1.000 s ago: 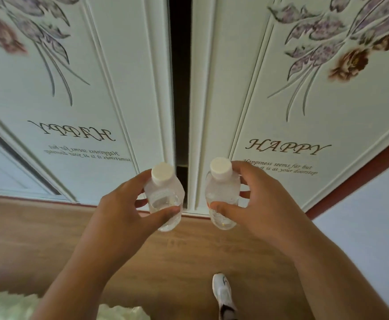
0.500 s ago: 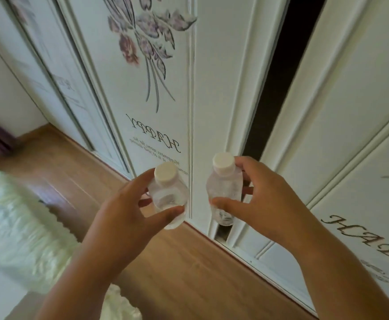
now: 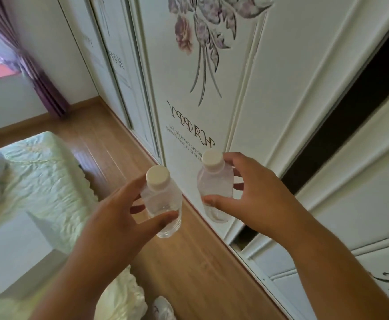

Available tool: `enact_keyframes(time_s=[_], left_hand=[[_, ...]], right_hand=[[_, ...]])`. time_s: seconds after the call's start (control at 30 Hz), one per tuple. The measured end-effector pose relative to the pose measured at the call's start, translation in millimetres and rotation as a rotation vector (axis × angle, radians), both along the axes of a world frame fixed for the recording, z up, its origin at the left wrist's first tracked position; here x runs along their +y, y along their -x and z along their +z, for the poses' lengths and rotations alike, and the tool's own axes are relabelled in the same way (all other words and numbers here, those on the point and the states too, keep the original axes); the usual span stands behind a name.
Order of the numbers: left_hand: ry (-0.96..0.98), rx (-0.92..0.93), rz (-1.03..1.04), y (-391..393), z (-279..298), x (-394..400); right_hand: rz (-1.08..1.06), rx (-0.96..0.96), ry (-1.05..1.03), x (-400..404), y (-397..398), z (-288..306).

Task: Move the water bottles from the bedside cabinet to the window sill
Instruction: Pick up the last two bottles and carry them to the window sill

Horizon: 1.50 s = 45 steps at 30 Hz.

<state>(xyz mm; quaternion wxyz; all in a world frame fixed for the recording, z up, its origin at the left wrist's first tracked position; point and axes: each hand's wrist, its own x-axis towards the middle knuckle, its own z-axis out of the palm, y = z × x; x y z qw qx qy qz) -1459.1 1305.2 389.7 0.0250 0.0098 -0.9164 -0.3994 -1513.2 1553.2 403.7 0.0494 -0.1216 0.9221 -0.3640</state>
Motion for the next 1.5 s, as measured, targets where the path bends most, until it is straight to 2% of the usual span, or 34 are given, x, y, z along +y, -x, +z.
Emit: enact_keyframes(time_s=[0.5,0.77,1.5], left_hand=[[-0.053,0.039,-0.004,98,5,-93],[-0.052,0.039,0.084,117,1,-136],[-0.044,0.142,0.451,241,22,-113]], right_hand=[[-0.017,0.011,-0.045,-95,85,14],[0.09,-0.001,-0.048,-141,131,6],[0.441,0.061,0.009,-163,333,19]])
